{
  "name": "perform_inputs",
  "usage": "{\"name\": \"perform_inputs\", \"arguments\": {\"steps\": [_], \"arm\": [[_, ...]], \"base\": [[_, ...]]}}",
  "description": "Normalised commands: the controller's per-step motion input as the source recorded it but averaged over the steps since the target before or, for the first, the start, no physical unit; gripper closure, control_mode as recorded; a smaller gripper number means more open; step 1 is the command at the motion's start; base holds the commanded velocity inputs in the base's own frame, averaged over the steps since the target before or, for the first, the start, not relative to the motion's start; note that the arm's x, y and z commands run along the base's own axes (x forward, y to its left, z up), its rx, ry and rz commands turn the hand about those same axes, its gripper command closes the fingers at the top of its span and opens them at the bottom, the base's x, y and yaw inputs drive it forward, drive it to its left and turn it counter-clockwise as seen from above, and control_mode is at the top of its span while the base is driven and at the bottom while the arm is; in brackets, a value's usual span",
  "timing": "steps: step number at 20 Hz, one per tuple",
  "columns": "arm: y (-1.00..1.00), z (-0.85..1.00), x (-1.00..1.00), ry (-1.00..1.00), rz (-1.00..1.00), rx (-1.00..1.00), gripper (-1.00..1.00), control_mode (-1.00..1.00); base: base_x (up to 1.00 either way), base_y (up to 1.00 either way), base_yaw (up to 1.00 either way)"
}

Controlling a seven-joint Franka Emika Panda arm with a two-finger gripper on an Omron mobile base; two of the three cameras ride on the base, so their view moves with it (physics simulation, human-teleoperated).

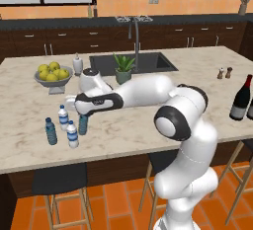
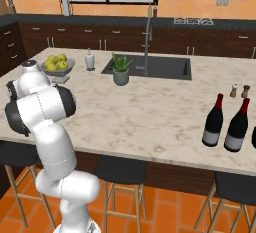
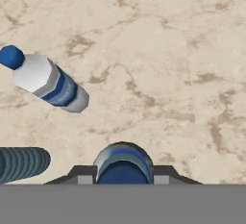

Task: Move the plastic bottles in the middle to the plastics group, and the glass bottles in the middle to the glass group.

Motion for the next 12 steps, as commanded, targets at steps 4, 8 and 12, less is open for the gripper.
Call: {"name": "perform_inputs", "arguments": {"steps": [4,8,12], "arm": [[0.04,-0.22,0.11,0.00,0.00,0.00,1.00,-1.00],[0.06,-0.23,0.07,0.00,0.00,0.00,1.00,-1.00],[0.07,-0.22,0.05,0.00,0.00,0.00,1.00,-1.00]], "base": [[0.00,0.00,0.00],[0.00,0.00,0.00],[0.00,0.00,0.00]]}}
